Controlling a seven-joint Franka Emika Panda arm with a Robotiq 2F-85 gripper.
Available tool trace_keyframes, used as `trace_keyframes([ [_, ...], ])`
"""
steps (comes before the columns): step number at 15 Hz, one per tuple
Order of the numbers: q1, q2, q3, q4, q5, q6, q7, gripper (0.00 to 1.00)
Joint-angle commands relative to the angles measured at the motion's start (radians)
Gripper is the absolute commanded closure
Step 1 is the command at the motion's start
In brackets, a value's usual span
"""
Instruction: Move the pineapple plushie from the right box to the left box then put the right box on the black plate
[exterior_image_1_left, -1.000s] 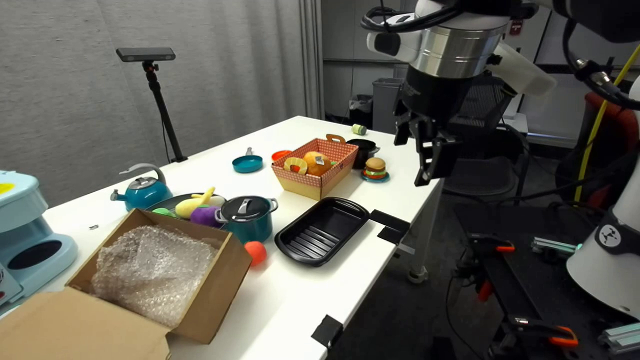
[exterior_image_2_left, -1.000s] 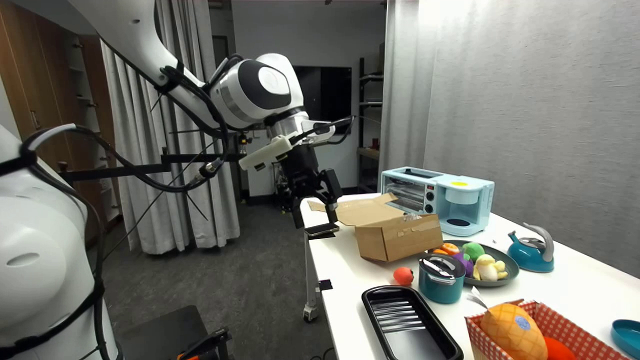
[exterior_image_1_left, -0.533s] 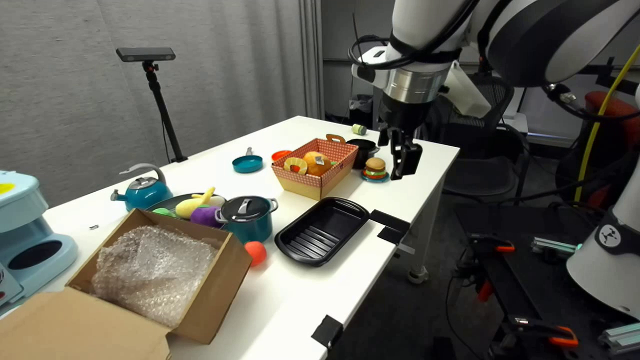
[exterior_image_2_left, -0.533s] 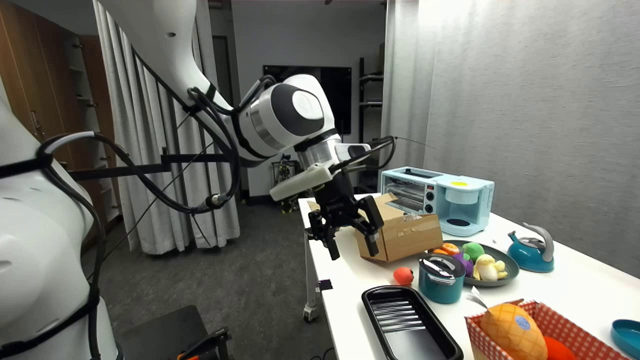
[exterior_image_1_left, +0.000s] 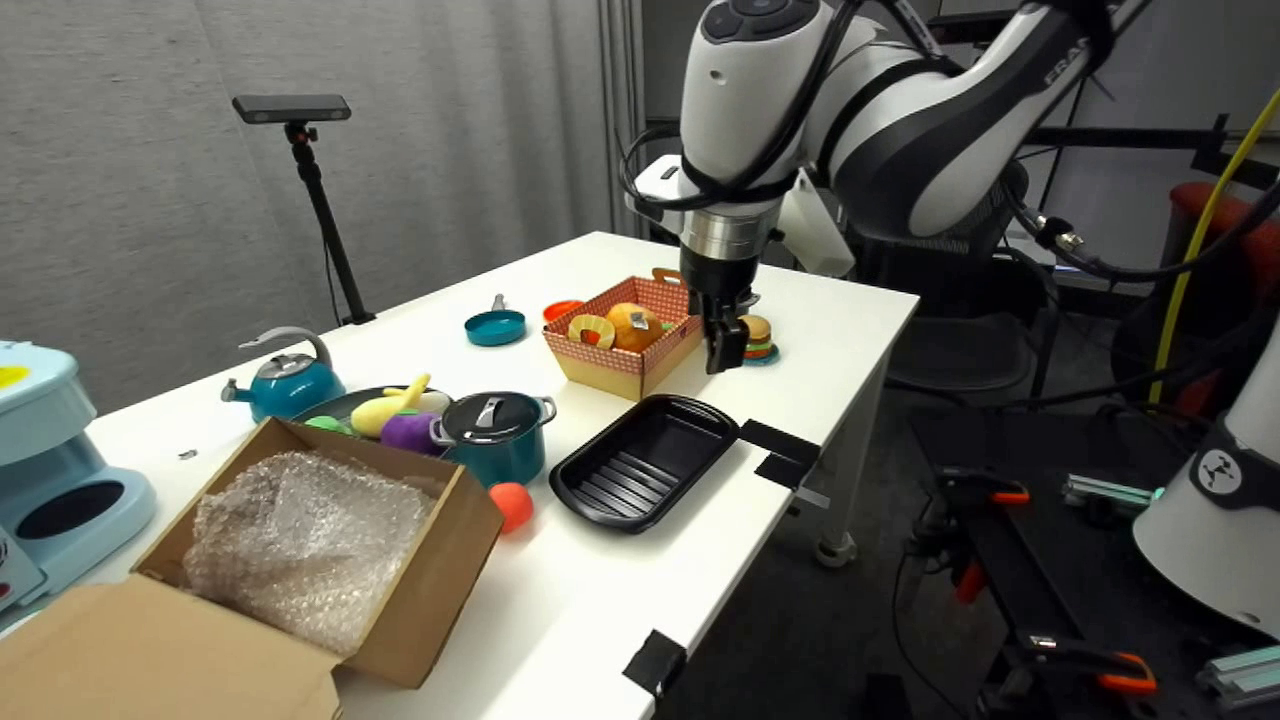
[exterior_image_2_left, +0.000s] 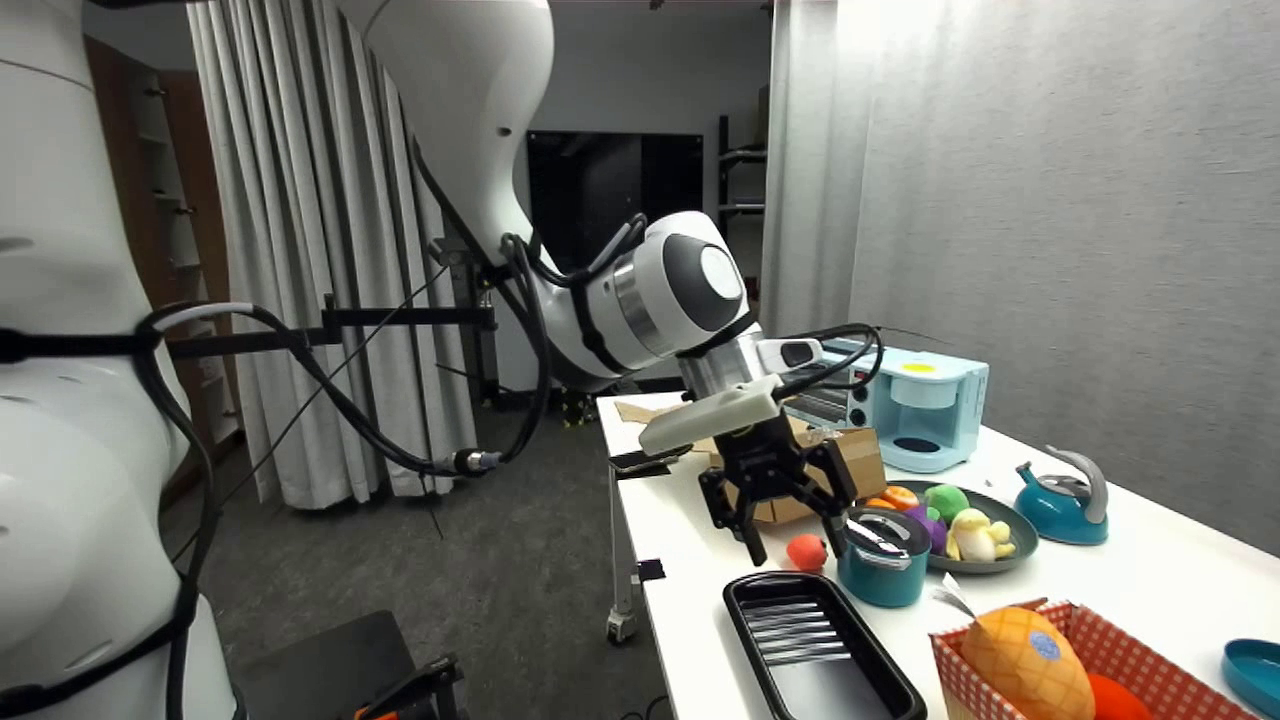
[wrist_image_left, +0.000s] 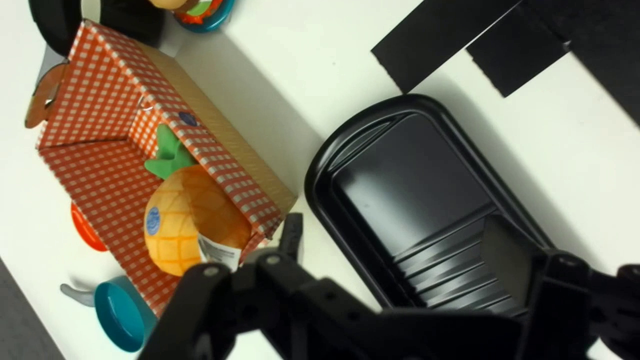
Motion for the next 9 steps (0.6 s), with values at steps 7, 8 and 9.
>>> trace_keyframes([
  [7, 0.033, 0.252, -0.115, 0.307, -0.138, -0.009, 0.17, 0.0],
  [8, 0.033, 0.271, -0.126, 0.332, -0.139, -0.011, 0.185, 0.0],
  [9, 0.033, 0.287, -0.135, 0.353, -0.137, -0.013, 0.2, 0.0],
])
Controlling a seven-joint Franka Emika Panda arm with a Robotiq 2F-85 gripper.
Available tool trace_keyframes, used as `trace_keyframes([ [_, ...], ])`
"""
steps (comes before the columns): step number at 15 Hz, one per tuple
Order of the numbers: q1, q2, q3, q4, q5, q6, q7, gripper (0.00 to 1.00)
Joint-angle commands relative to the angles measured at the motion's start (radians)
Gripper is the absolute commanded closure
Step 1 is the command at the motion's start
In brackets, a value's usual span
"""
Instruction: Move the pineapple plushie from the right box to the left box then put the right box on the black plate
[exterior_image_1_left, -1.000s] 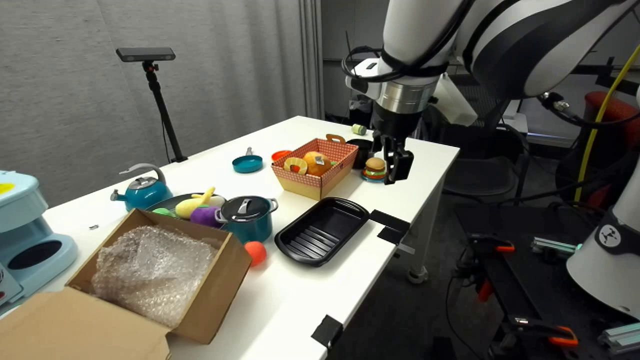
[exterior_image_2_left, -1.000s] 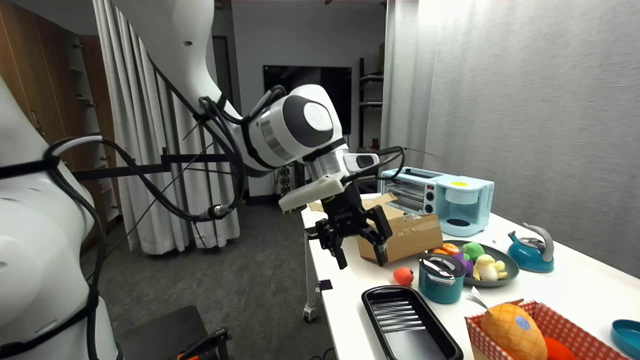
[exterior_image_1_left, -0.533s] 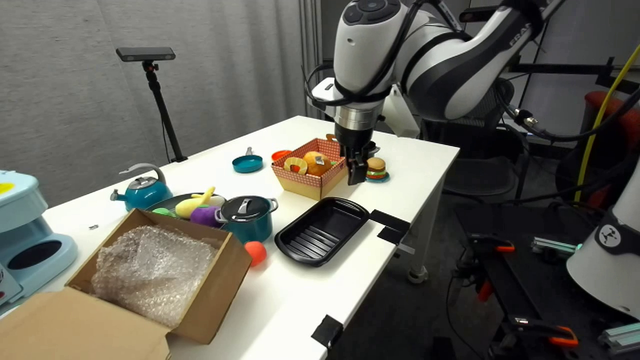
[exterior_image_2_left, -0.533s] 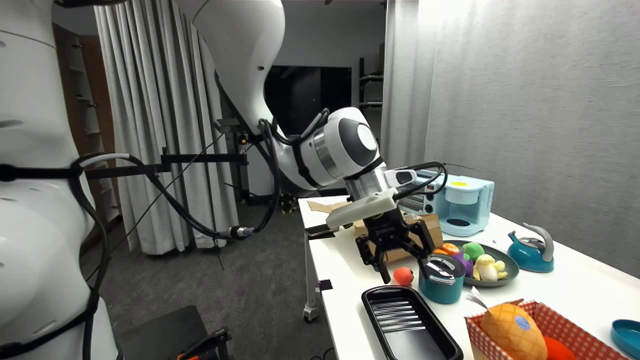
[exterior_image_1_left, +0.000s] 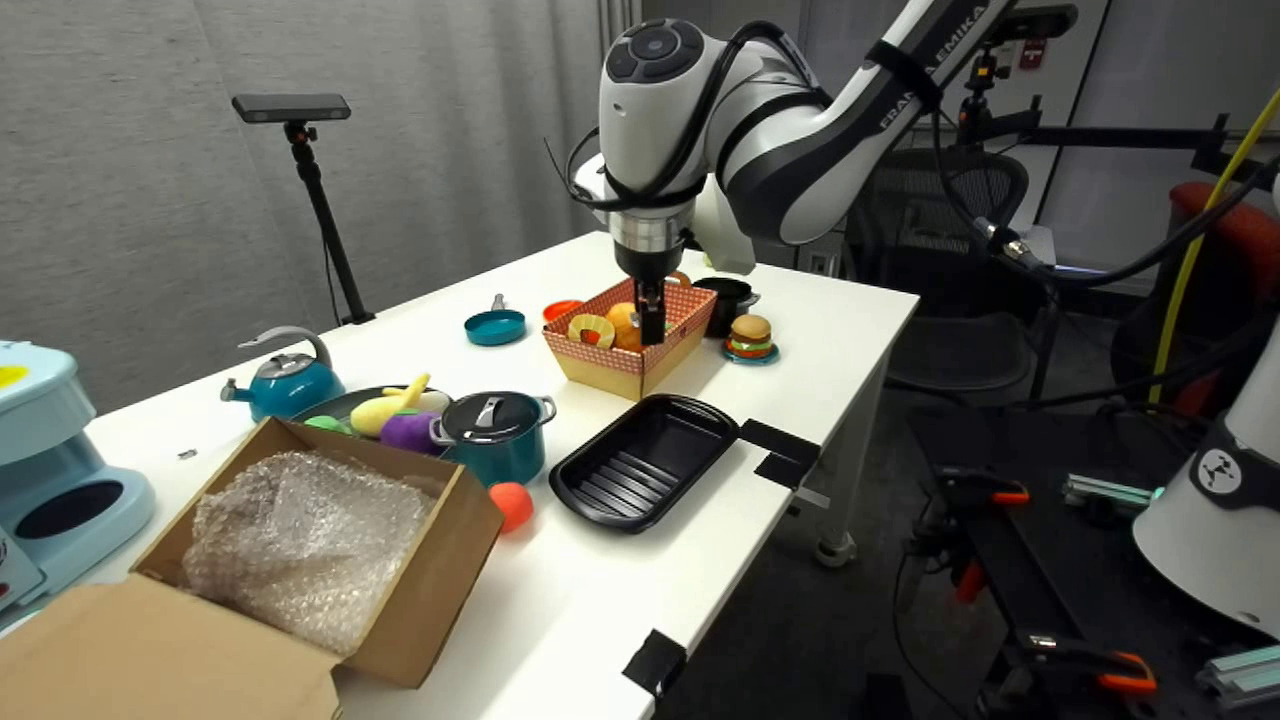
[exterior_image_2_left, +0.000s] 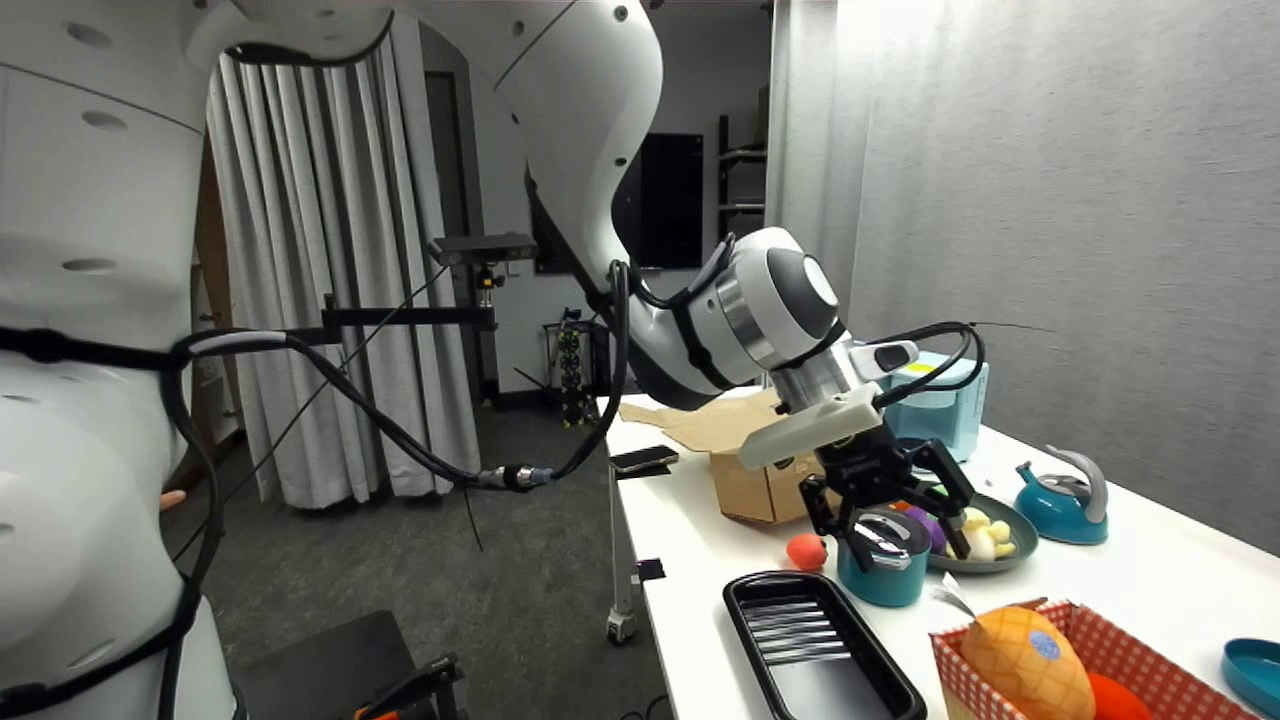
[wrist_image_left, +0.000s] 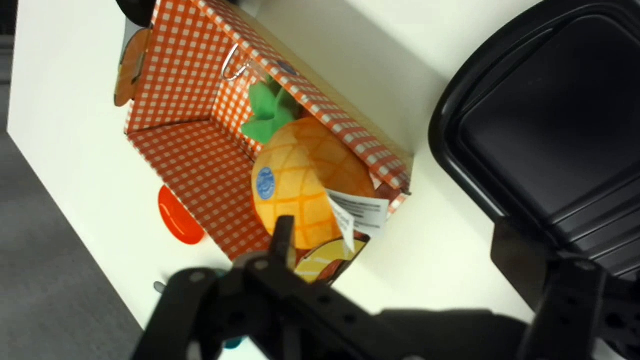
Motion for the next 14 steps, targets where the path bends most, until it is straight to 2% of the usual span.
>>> trace_keyframes([
  [1, 0.019, 0.08, -0.049, 0.107, -0.027, -0.014, 0.085, 0.0],
  [7, 0.01, 0.167, -0.098, 0.209, 0.014, -0.016, 0.155, 0.0],
  [14, 0.011, 0.233, -0.115, 0.216, 0.024, -0.002, 0.172, 0.0],
])
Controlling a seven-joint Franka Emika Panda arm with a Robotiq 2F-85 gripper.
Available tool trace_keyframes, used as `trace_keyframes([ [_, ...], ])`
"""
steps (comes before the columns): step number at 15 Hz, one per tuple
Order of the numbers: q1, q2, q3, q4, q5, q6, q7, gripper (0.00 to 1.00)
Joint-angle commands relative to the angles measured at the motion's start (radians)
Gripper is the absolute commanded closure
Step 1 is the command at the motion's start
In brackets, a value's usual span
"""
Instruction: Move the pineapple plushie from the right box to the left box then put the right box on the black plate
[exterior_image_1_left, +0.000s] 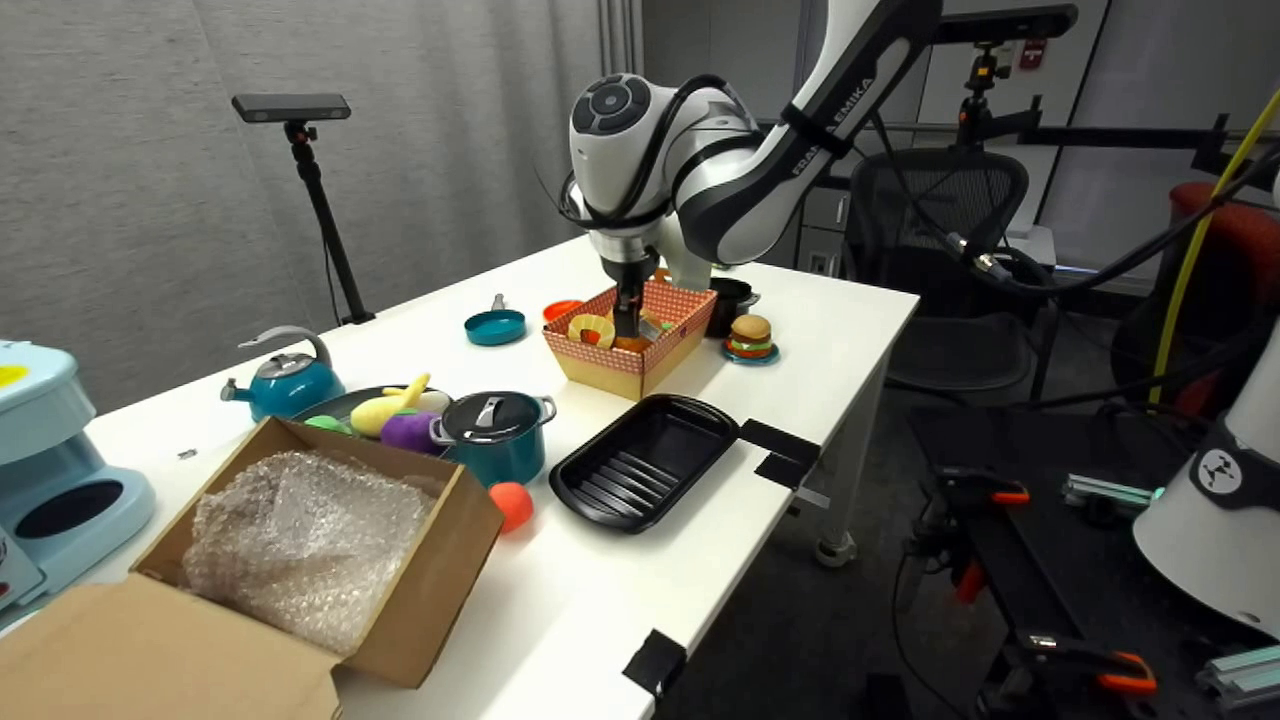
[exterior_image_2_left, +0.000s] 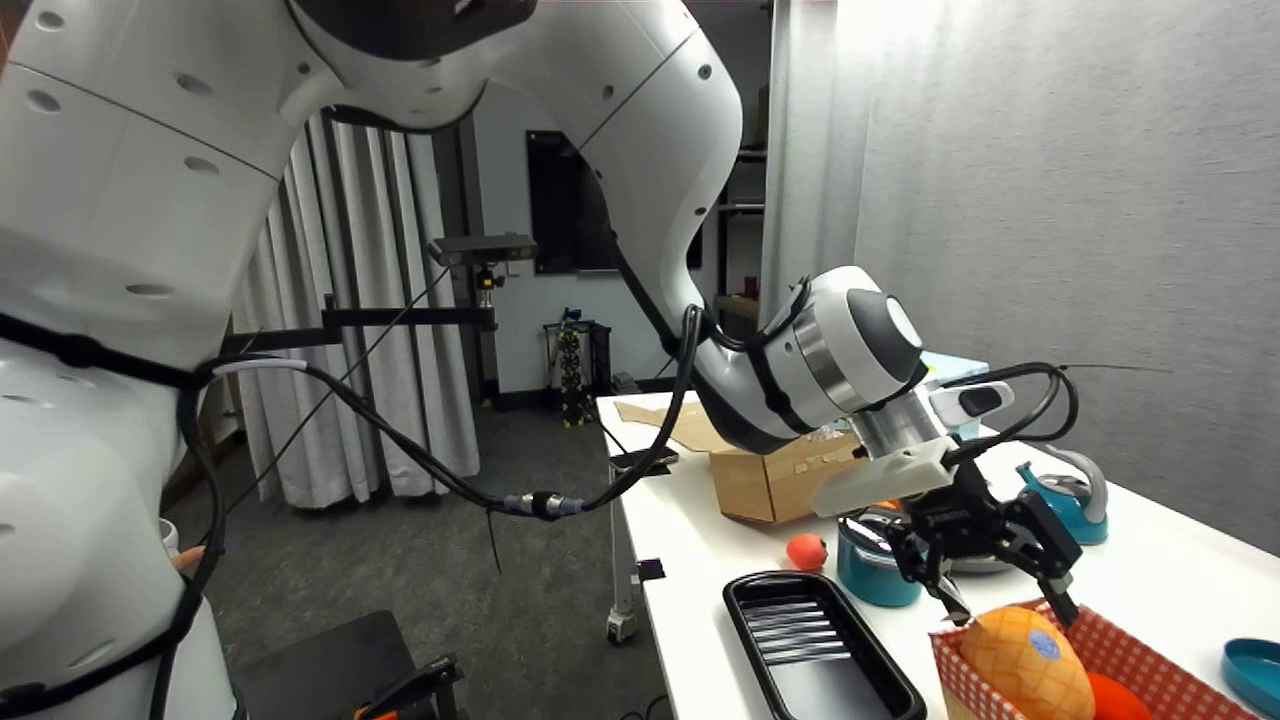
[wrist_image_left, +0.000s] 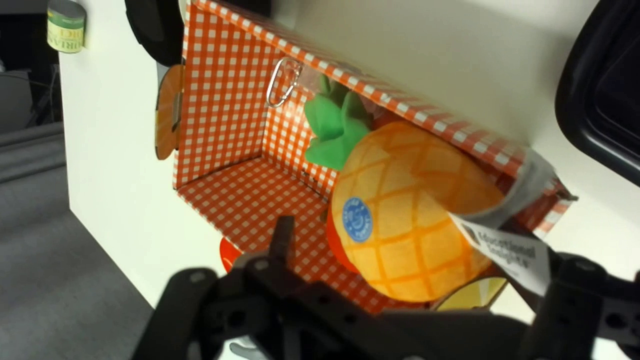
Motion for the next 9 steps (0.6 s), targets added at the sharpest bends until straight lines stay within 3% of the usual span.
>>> trace_keyframes([
  [1, 0.008, 0.048, -0.014, 0.027, 0.021, 0.001, 0.013, 0.0],
  [9, -0.002, 0.086, -0.012, 0.052, 0.034, 0.007, -0.046, 0.0],
])
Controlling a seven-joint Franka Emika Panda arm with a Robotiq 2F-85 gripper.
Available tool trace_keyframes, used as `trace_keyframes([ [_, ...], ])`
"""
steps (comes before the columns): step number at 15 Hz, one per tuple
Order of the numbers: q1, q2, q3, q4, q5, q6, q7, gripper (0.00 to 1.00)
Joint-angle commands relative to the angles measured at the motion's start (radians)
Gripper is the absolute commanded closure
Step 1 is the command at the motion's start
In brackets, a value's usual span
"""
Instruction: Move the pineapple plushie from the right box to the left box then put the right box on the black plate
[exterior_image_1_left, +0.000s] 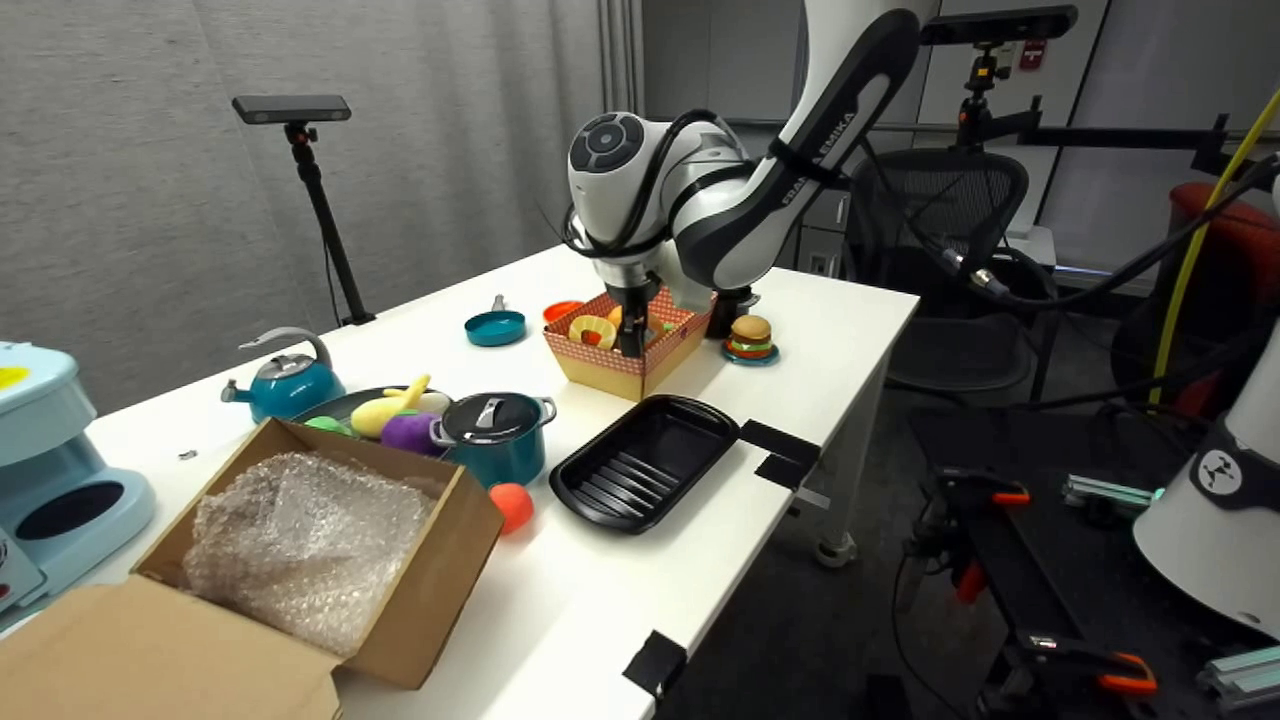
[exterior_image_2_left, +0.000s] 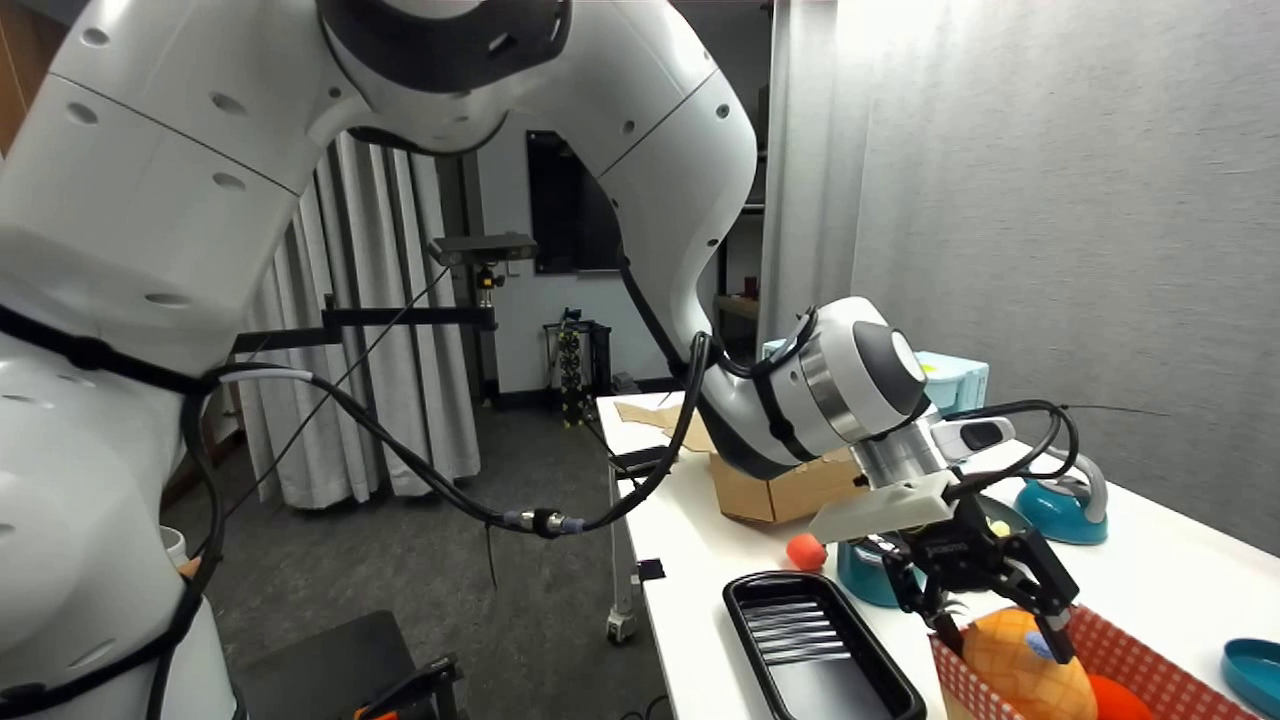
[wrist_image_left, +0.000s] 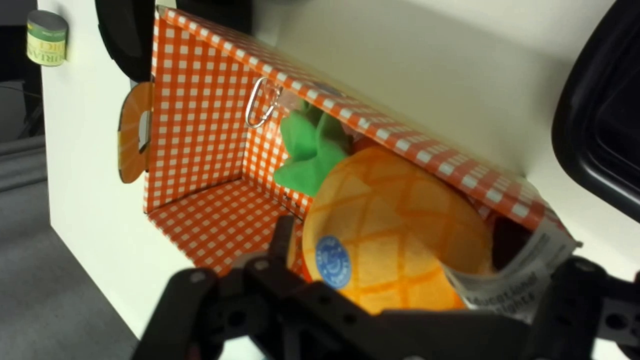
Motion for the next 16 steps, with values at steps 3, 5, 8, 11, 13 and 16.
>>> trace_keyframes([
  [3, -0.012, 0.031, 0.003, 0.04, 0.037, 0.013, -0.091, 0.0],
  [5, -0.023, 0.039, 0.016, 0.047, 0.068, 0.018, -0.138, 0.0],
  [8, -0.029, 0.053, 0.022, 0.067, 0.134, 0.005, -0.21, 0.0],
  [11, -0.027, 0.061, 0.018, 0.079, 0.187, -0.006, -0.267, 0.0],
  [13, -0.024, 0.067, 0.014, 0.089, 0.21, -0.013, -0.292, 0.17],
  [16, -0.018, 0.071, 0.007, 0.097, 0.231, -0.007, -0.31, 0.42],
])
